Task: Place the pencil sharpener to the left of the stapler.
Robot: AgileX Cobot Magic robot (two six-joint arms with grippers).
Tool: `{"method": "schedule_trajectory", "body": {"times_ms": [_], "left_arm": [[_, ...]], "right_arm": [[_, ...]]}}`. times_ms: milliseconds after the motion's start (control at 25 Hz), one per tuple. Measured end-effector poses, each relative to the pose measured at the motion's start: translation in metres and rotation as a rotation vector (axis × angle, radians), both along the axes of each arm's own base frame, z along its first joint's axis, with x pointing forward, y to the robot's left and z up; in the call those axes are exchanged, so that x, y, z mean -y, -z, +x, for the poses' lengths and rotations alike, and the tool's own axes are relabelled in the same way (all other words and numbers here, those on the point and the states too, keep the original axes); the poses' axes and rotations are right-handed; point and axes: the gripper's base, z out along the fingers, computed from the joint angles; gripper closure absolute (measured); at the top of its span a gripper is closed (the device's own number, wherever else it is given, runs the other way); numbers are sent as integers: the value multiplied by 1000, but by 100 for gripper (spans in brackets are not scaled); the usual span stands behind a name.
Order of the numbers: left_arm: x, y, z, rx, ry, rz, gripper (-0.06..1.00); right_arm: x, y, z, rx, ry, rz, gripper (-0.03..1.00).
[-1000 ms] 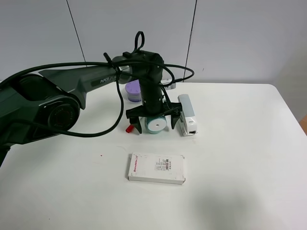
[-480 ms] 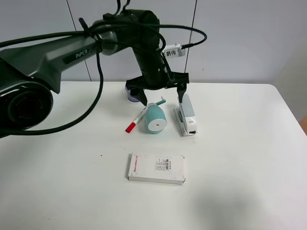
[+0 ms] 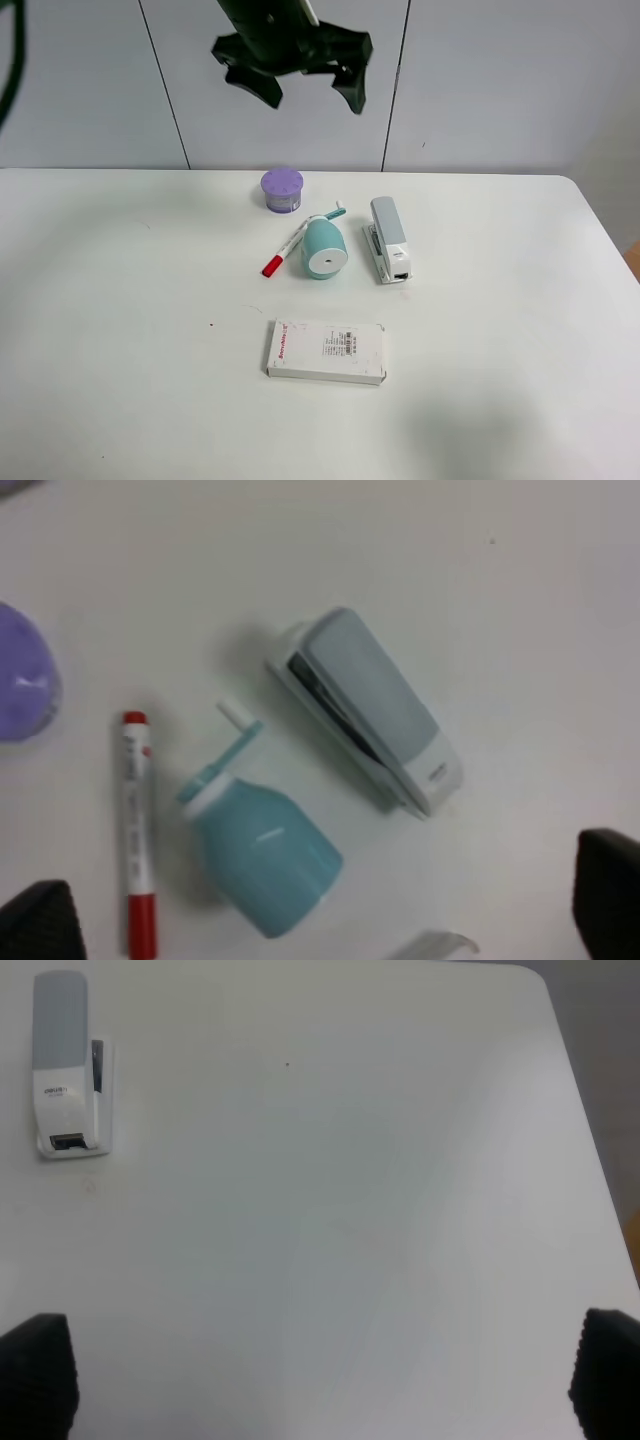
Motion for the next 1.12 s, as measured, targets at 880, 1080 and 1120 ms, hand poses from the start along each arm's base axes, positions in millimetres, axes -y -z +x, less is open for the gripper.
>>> {"method": "schedule_trajectory", "body": {"times_ms": [880,1080,1120], "left_arm": [[-237,-145,-45,399,-450,67,-4],[-256,-146,-90,385,-504,85,-4],[-259,-140,-97,361,-513,94,-4]], "right_arm": [[0,0,0,0,0,0,-2],[0,0,0,0,0,0,-2],[0,0,0,0,0,0,-2]]}}
